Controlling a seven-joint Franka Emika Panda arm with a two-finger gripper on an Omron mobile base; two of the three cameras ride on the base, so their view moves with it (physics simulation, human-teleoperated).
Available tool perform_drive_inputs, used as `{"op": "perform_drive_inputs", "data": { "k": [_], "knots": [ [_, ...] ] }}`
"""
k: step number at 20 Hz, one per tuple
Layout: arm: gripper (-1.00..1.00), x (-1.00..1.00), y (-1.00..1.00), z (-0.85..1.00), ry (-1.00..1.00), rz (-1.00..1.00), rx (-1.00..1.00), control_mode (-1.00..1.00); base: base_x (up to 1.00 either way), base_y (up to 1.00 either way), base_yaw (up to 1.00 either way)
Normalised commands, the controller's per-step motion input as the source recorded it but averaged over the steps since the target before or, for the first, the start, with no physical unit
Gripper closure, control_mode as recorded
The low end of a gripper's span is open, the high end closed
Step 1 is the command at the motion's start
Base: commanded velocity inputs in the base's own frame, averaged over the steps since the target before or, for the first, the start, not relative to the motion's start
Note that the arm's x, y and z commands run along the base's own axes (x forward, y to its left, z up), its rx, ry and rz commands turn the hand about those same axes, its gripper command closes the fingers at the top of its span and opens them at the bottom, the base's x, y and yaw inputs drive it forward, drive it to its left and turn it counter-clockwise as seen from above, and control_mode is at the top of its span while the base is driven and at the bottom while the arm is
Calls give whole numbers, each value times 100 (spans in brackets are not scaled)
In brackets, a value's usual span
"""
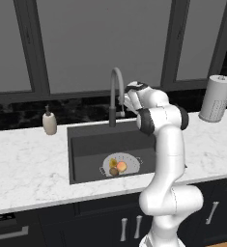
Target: Put the colander in the sink, put the kiwi, peach, kiwi in the colander, and turn on the sink faucet and pour water over the colander.
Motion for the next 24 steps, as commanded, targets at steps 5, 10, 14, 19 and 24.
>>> {"op": "perform_drive_inputs", "data": {
  "k": [5, 10, 14, 19, 24],
  "knots": [
    [100, -2, -69, 0, 0, -8, 0, -100, 0, 0, 0],
    [100, -10, -87, 0, 0, -11, 0, -100, 0, 0, 0],
    [100, -19, -100, 0, 0, -14, 0, -100, 0, 0, 0],
    [100, -21, -97, 0, 0, -14, 0, -100, 0, 0, 0],
    [100, -27, -90, 0, 0, -13, 0, -100, 0, 0, 0]
  ]
}}
